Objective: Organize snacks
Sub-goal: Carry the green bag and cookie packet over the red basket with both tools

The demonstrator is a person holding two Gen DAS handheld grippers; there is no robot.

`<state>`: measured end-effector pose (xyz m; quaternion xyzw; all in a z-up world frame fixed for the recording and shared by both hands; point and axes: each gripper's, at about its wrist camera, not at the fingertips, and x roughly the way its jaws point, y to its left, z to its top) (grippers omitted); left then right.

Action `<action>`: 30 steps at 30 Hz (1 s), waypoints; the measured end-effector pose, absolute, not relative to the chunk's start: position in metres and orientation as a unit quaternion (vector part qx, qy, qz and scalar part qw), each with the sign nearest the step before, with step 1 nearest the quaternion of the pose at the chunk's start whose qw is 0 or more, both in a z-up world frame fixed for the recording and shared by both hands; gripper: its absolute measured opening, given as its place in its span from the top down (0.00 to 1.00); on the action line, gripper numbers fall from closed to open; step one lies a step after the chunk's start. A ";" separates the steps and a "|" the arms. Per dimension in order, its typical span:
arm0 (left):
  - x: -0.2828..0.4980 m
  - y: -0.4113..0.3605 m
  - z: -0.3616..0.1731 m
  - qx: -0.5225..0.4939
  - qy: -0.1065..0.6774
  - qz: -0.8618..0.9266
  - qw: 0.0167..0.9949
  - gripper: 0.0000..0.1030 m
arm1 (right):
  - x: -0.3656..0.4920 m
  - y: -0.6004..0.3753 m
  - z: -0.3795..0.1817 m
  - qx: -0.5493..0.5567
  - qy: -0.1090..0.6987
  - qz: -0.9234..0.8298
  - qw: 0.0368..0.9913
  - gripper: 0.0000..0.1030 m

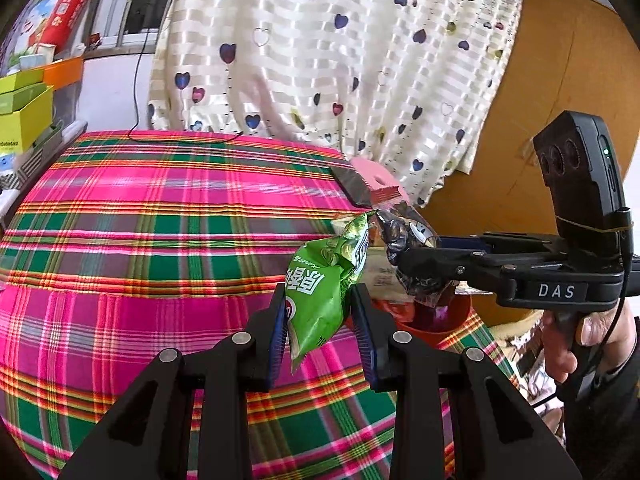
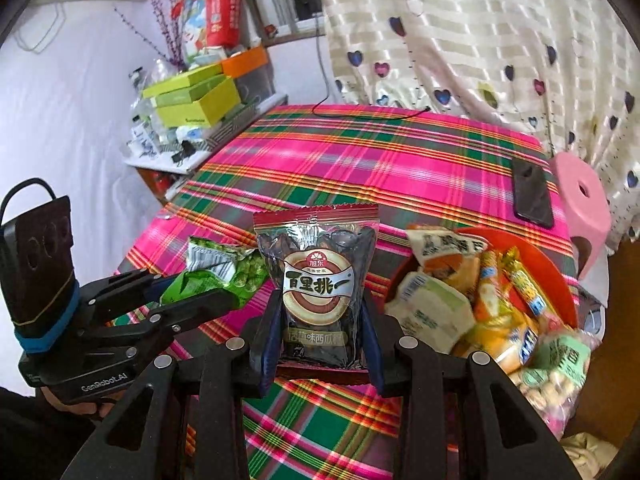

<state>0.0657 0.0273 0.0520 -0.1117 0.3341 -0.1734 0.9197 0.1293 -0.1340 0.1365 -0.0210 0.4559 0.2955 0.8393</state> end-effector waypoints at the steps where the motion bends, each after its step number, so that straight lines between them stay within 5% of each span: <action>1: 0.065 0.026 0.052 -0.111 0.334 -0.175 0.919 0.69 | 0.128 -0.139 0.137 -0.017 0.455 0.292 0.841 0.68; 30: 0.098 -0.024 0.050 -0.086 0.352 -0.220 0.906 0.69 | 0.146 -0.204 0.124 0.024 0.464 0.233 0.854 0.68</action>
